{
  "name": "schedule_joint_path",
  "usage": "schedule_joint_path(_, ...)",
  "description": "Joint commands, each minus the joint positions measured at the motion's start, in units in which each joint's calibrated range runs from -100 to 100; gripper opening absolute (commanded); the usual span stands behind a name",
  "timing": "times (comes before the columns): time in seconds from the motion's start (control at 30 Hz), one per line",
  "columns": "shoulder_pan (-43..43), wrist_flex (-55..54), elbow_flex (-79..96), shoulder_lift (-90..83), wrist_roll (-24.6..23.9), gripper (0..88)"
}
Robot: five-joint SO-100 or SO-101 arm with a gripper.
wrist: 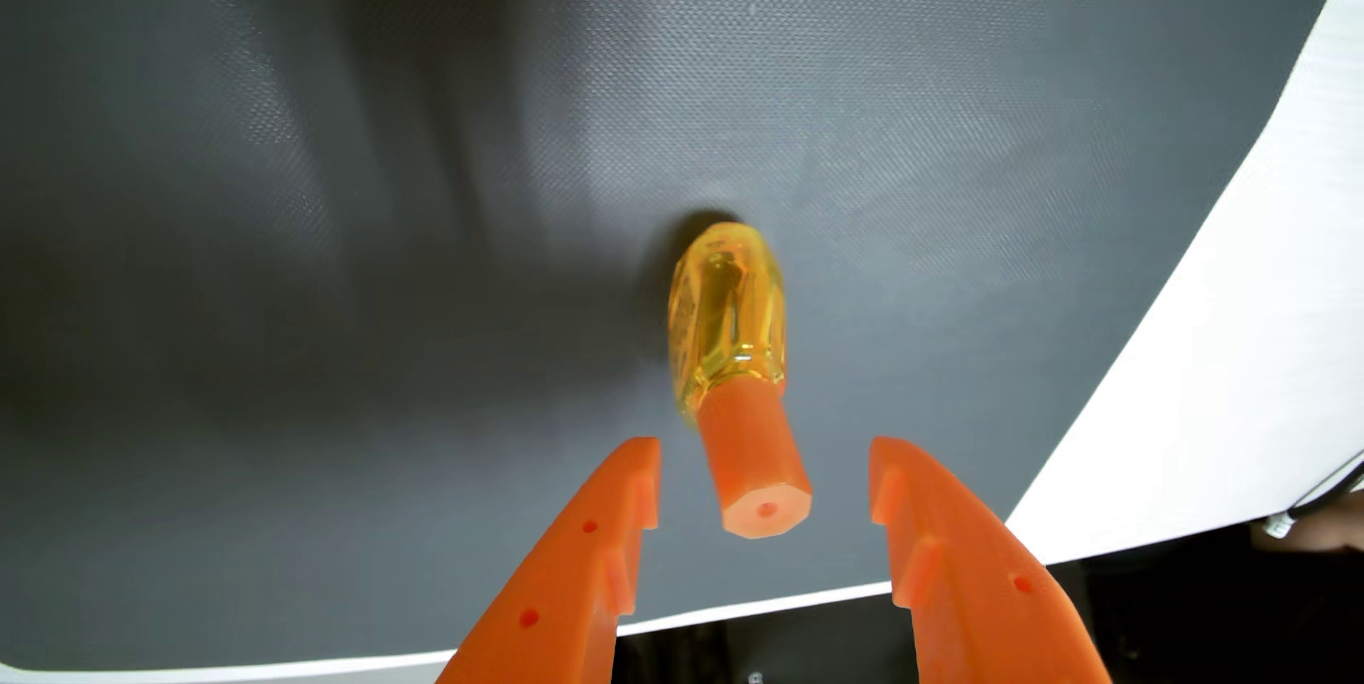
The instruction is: Grab the eyedrops
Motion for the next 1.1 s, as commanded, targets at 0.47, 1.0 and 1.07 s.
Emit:
schedule_joint_path(0.47, -0.2, -8.7, 6.4, 0.2, -1.1, 16.8)
schedule_joint_path(1.0, -0.3, -12.7, 11.0, 0.5, -1.2, 16.6)
schedule_joint_path(1.07, -0.3, -12.8, 11.0, 0.5, -1.3, 16.6)
